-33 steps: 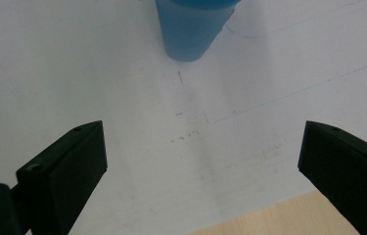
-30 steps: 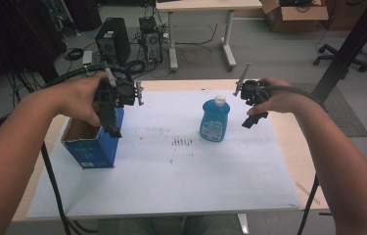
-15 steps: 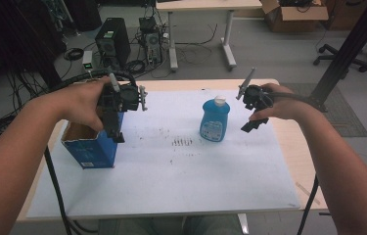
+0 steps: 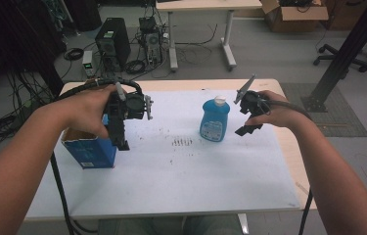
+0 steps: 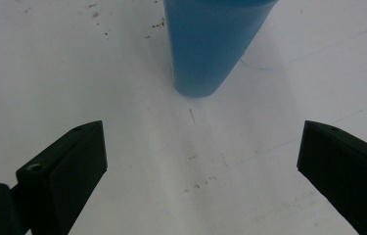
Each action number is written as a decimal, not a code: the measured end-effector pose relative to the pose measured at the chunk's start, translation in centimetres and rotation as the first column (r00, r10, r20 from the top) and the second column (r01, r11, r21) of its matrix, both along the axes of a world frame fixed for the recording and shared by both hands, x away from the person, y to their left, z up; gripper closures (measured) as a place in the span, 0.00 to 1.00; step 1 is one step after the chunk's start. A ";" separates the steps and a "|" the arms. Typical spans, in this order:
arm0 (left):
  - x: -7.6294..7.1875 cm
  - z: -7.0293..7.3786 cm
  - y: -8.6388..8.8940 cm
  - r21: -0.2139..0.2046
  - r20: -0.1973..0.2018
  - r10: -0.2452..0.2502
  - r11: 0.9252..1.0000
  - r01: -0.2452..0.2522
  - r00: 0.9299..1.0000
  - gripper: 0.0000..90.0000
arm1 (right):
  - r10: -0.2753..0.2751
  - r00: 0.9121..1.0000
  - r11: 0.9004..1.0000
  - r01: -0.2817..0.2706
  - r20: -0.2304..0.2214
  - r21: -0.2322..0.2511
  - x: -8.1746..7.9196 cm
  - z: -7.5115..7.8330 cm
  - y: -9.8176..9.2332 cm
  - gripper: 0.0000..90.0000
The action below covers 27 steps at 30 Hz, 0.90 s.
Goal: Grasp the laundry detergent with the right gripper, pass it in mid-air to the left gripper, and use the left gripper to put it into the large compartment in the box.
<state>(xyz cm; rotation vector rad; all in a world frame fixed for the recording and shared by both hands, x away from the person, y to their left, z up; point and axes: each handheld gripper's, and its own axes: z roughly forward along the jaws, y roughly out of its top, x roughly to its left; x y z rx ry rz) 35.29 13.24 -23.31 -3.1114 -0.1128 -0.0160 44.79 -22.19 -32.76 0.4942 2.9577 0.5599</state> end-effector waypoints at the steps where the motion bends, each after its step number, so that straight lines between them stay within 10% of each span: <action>1: 0.0 -0.1 -0.1 0.003 -0.002 -0.004 1.000 0.004 1.000 0.00 | 0.001 1.000 1.000 -0.001 0.000 0.002 0.0 -0.2 0.0 0.05; 27: -0.9 -2.9 -0.6 -0.006 -0.025 -0.013 1.000 0.013 1.000 0.00 | -0.057 0.997 0.991 0.051 0.044 0.123 0.4 -3.4 0.5 0.05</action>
